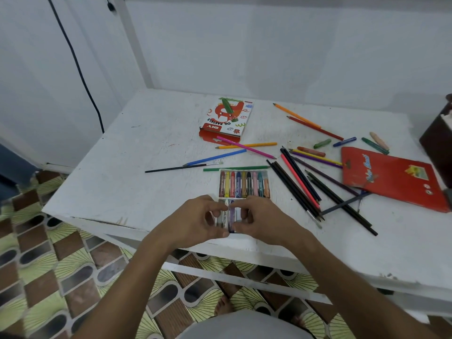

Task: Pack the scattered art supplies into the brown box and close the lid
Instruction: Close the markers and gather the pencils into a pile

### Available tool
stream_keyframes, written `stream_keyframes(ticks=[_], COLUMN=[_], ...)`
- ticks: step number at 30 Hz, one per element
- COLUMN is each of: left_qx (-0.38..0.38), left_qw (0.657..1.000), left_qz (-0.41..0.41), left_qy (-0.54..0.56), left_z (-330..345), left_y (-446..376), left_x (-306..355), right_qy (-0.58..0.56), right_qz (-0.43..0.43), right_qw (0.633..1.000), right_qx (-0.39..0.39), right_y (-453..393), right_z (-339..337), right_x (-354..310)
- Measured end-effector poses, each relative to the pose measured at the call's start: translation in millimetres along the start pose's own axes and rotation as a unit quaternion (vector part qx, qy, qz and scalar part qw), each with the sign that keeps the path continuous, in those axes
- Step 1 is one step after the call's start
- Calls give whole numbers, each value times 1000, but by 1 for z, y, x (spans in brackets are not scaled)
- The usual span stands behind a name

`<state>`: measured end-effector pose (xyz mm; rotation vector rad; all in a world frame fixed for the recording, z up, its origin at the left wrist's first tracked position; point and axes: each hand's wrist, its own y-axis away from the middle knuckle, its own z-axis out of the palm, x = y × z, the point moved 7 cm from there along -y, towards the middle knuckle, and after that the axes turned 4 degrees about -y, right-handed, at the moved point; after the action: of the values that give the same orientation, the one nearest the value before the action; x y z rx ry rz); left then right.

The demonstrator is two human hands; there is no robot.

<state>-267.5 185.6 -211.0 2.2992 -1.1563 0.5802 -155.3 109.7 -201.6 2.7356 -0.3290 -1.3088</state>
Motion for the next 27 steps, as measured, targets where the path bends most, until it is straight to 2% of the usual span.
stream_keyframes(ticks=[9,16,27], left_qx=[19,41,22], left_qw=[999,997,1000], left_qz=[10,-53,-20], left_qy=[-34,42,6], left_z=[-3,-1,-3], left_y=[-4,-11,-16], left_x=[3,-11,-13], right_qy=[-3,-2,-5], right_qz=[5,5,6], right_qw=[1000,999,1000], right_qx=[-24,-38,-28], right_y=[-6,-11,-17], right_z=[2,2,0], right_x=[8,9,14])
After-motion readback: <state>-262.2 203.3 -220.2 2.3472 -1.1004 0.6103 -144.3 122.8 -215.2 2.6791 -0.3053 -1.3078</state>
